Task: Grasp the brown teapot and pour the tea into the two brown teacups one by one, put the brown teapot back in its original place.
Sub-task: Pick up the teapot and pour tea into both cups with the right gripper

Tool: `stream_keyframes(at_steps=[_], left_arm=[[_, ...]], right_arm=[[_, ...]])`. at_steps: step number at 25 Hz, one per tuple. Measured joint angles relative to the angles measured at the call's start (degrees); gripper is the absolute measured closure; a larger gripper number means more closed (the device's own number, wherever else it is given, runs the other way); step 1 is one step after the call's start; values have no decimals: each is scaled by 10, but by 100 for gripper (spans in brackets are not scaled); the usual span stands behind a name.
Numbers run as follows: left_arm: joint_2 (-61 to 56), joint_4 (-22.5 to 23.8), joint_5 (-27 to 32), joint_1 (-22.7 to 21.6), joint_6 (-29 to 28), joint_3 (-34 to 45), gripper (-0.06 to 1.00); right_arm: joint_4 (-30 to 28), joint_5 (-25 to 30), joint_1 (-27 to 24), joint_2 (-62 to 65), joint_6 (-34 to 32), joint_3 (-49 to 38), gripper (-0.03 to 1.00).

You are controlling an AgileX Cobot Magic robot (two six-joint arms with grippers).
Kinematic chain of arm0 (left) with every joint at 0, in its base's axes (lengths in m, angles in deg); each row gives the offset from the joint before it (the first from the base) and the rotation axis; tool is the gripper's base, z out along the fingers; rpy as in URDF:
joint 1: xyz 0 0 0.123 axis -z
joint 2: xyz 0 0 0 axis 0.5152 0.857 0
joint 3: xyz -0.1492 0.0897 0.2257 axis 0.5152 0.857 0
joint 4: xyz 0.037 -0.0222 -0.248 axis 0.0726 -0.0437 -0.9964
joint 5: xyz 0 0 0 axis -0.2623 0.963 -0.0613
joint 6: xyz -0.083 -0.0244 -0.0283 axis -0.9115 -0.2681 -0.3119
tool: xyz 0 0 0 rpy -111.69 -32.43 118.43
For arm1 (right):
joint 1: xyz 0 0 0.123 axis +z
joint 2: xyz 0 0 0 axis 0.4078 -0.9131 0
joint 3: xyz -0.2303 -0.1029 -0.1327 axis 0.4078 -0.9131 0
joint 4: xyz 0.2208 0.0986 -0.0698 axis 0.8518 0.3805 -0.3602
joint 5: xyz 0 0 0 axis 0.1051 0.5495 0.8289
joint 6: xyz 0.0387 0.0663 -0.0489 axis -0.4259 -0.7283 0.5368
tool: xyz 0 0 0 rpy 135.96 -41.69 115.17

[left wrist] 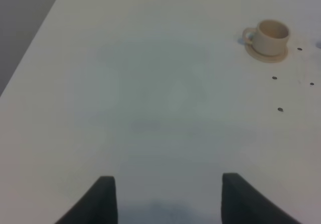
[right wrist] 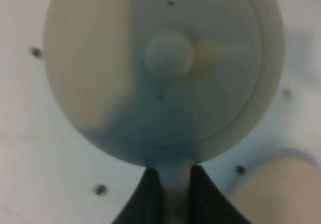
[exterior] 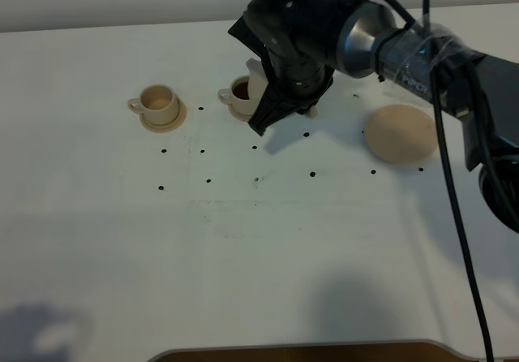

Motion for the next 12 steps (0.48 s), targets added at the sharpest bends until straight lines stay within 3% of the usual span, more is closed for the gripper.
stream_keyframes(at_steps=[4,12], left_arm=[[0,0,0,0,0,0,45],[0,0,0,0,0,0,45]], right_arm=[[31,-28,-6,0,-15,-23,85],[40,-55,-3,3,-31,-65,85]])
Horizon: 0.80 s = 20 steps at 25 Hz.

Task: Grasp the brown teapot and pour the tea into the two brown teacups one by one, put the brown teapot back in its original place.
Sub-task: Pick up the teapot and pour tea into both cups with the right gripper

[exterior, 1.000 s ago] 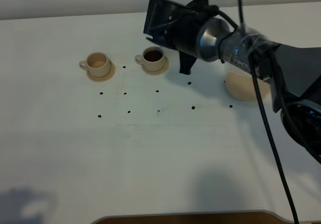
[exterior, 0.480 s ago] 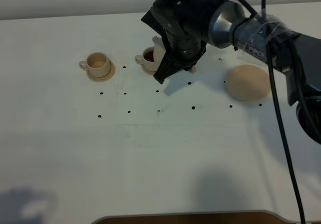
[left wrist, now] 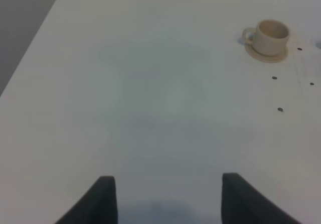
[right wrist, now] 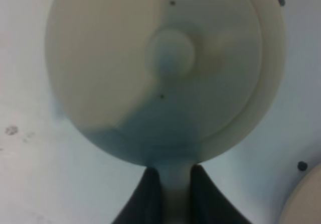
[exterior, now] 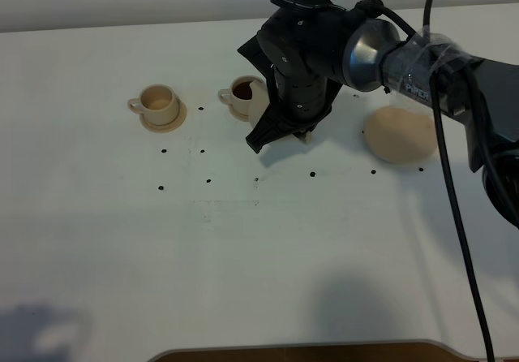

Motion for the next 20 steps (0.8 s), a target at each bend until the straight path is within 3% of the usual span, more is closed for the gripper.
stream_keyframes(at_steps=[4,10,20], left_arm=[[0,0,0,0,0,0,45],[0,0,0,0,0,0,45],[0,0,0,0,0,0,45]], right_arm=[[-10,-1,18,13,27,17,85],[-41,-1,46,6,83,116,85],[-105,-13,51,-123,215,268,85]])
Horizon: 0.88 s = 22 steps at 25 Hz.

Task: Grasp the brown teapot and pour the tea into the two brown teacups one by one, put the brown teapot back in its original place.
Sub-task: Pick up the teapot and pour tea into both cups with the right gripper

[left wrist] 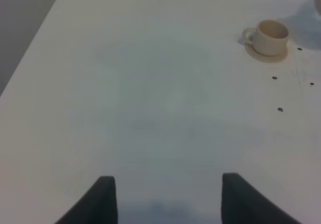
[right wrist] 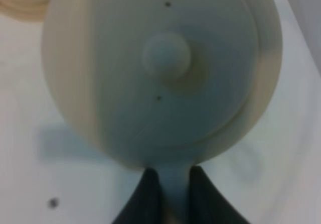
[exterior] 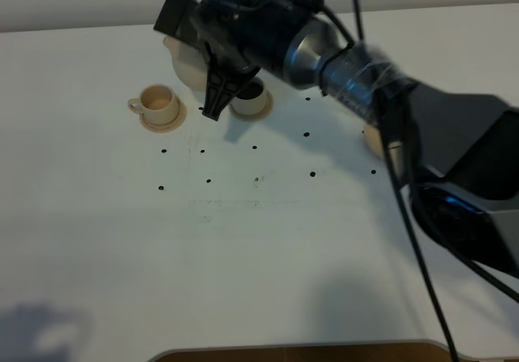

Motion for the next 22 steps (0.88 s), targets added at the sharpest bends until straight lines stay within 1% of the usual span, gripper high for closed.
stream_keyframes(at_steps=[4,9,16,22], left_arm=[[0,0,0,0,0,0,45],[0,0,0,0,0,0,45],[0,0,0,0,0,0,45],[0,0,0,0,0,0,45]], right_arm=[[-49,-35,0,-33,47,11,85],[-110,-74,3,-53,83,12,85],[-164,-79,19,-66,122,12,85],[-219,-83,37,-74,130,12,85]])
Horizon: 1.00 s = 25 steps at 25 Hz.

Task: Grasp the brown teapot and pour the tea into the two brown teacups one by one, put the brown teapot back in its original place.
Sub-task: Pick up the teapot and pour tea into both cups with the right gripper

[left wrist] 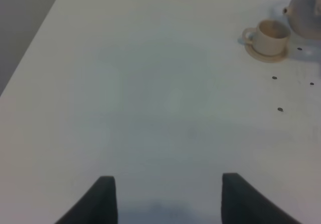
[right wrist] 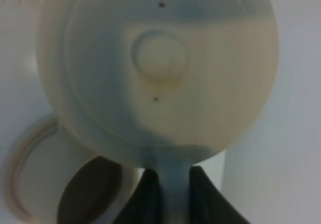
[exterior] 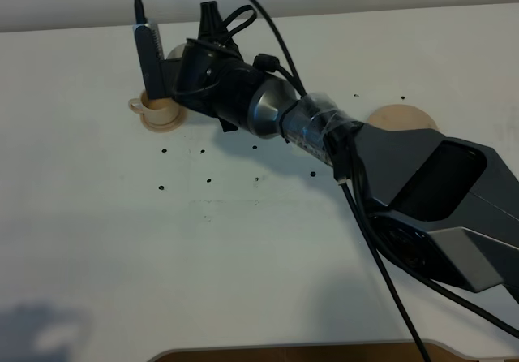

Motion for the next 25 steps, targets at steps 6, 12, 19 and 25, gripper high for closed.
stream_keyframes(at_steps=[6,12,19,25], left_arm=[[0,0,0,0,0,0,45],[0,14,0,0,0,0,45],[0,15,0,0,0,0,45],[0,15,0,0,0,0,45]], right_arm=[[-48,1,6,-1,2,0,85],[-82,-1,13,-3,19,0,85],[-124,5,25,-20,29,1,85],[-152,0,26,-21,32,1,85]])
